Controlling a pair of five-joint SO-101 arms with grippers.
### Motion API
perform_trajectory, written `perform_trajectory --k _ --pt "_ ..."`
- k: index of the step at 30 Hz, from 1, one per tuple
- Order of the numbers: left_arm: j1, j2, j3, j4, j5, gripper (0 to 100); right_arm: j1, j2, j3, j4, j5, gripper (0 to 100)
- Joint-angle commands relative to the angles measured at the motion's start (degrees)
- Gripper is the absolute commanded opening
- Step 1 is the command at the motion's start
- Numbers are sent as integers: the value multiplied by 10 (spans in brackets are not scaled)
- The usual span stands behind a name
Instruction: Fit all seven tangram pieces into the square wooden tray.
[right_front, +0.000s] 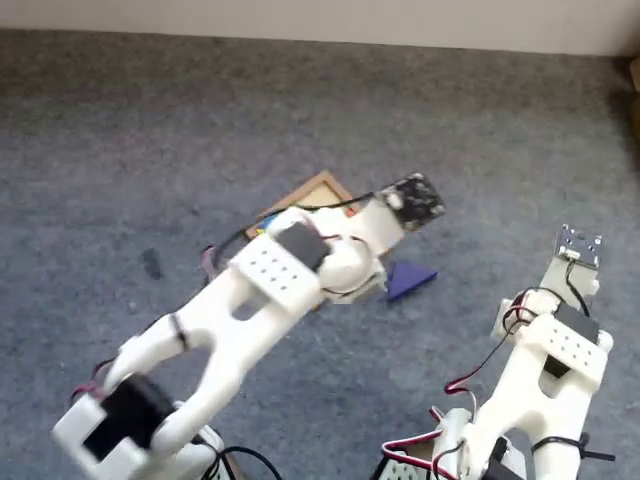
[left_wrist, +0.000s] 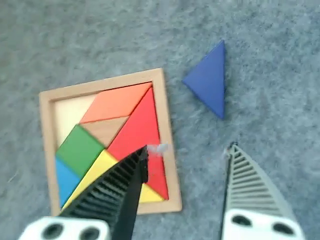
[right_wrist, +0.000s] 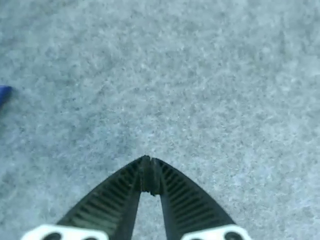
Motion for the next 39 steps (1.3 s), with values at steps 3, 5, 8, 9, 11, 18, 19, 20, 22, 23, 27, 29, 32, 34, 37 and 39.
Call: perform_trajectory --k 3,5,8,9,11,18,19,20,22,23,27,29,32,34,37,39 --pt "44 137 -143 2 -7 264 6 -21 4 -15 -9 5" --pt "52 178 -178 2 -7 264 7 -21 4 -15 -9 5" --pt "58 234 -222 3 -7 264 7 -21 5 -15 -8 5" --pt "58 251 -238 8 -7 264 7 -20 5 -15 -8 5" --pt "56 286 -276 26 -7 264 7 -20 6 -15 -7 5" --pt "55 401 -412 102 -7 264 3 -20 20 -15 -5 5" --pt "54 414 -429 107 -7 264 3 -20 20 -15 -5 5" --pt "54 425 -444 113 -7 264 3 -20 20 -15 -5 5" --pt "54 447 -472 120 -7 264 3 -20 20 -15 -5 5" --pt "54 457 -482 124 -7 264 3 -20 20 -15 -5 5" --pt "54 484 -513 125 -7 264 3 -20 20 -15 -5 5" --pt "54 496 -529 125 -7 264 3 -20 20 -15 -5 5" --pt "54 510 -542 125 -7 264 3 -20 20 -15 -5 5" --pt "54 520 -553 125 -7 264 3 -20 19 -15 -5 5" --pt "54 534 -559 127 -7 264 4 -20 18 -15 -5 5" --pt "54 540 -560 138 -8 264 7 -20 17 -15 -4 5"
